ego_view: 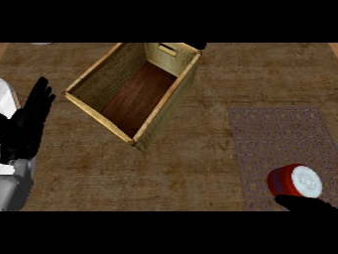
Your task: Pick the can from the placemat and place it in the basket
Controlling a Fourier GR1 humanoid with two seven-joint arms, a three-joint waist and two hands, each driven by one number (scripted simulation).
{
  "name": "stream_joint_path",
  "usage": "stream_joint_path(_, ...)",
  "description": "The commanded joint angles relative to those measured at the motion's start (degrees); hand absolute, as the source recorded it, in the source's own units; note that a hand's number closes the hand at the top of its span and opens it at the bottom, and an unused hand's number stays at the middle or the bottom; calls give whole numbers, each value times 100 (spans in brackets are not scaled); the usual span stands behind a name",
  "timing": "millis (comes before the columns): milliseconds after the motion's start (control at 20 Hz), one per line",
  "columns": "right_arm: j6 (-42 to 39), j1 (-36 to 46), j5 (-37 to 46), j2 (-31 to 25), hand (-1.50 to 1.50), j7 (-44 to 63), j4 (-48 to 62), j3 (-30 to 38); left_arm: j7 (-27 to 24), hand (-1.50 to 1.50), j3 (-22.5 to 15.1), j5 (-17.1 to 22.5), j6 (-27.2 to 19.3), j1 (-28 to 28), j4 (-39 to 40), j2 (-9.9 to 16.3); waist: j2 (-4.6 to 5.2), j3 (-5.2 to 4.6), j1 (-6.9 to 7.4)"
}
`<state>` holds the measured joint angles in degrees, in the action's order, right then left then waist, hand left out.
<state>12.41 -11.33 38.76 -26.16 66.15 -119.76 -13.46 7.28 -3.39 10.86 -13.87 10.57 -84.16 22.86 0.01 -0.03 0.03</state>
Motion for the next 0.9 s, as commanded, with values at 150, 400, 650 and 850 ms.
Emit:
stream_joint_path(150, -239, -61, 456, 549, -150, 573, 334, -176, 152, 0, 167, -65, 110, 56, 62, -14, 0, 2, -18)
stream_joint_path(400, -307, -79, 241, 694, -150, 19, 584, 249, -365, 0, 152, -264, 223, -327, 175, -266, -1, 2, -21)
stream_joint_path(650, -566, 271, 548, 945, -150, 140, 885, 246, -72, 0, 193, -486, 95, 18, 115, -395, 2, 2, -9)
stream_joint_path(850, -637, 335, 382, 1062, -150, -105, 1172, 560, 205, 0, 423, -271, 383, -300, -429, -193, -4, 4, 15)
